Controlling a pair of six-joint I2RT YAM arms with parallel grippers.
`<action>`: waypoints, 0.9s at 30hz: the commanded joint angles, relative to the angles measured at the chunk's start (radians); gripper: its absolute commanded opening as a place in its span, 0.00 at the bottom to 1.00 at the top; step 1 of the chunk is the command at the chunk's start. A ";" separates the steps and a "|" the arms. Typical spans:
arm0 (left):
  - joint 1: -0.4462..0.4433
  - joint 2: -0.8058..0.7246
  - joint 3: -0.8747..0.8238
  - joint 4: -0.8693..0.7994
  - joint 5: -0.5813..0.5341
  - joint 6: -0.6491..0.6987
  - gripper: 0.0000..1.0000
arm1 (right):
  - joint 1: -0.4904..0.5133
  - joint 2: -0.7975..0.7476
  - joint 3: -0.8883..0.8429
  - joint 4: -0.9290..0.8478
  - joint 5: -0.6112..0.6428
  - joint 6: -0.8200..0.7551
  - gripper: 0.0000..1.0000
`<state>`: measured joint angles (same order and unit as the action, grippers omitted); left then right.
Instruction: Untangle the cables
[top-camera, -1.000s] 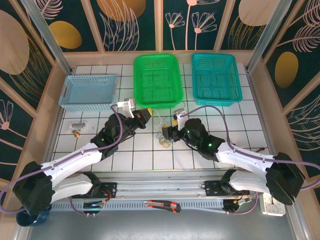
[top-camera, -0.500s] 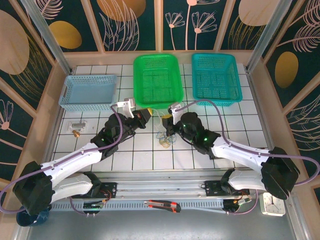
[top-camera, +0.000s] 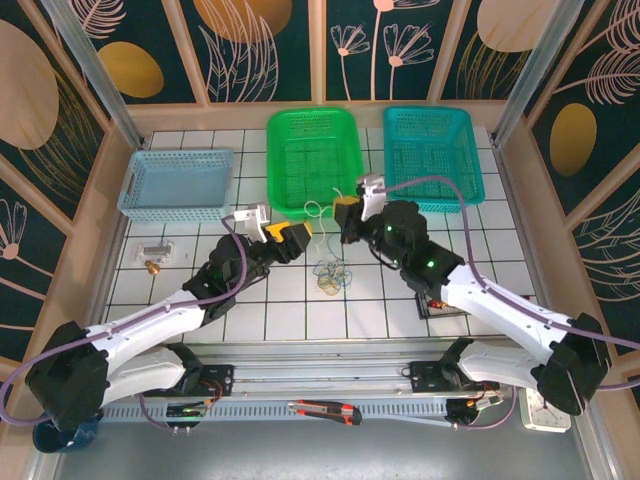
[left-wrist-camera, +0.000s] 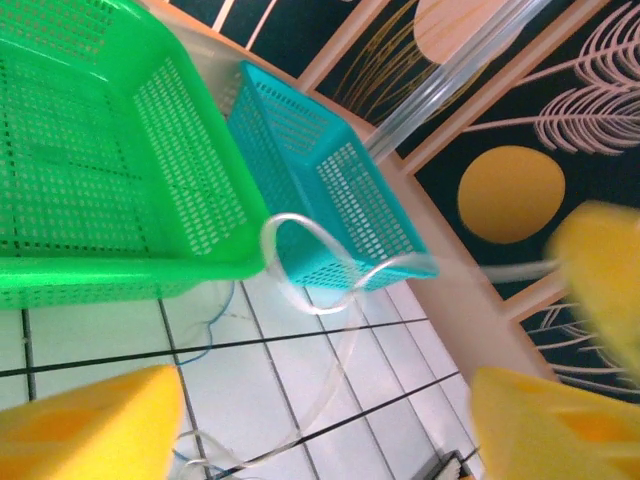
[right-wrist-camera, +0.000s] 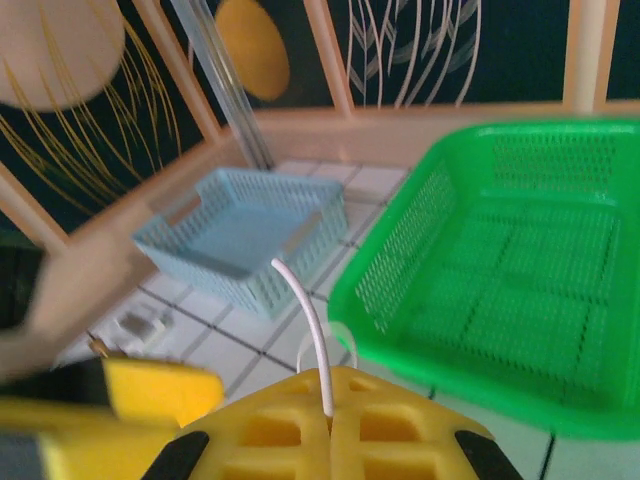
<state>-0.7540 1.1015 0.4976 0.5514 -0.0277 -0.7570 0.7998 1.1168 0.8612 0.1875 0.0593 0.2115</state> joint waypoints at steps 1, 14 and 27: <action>-0.002 -0.025 -0.050 0.070 -0.013 0.031 0.87 | -0.007 -0.016 0.099 -0.057 -0.004 0.031 0.00; -0.002 0.108 -0.097 0.133 0.074 0.209 0.99 | -0.007 0.024 0.291 -0.135 -0.038 0.088 0.00; -0.004 0.389 0.044 0.224 0.145 0.228 0.97 | 0.005 0.025 0.323 -0.140 -0.083 0.129 0.00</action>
<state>-0.7540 1.4525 0.4957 0.6960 0.0902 -0.5457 0.7986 1.1400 1.1290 0.0429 -0.0013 0.3180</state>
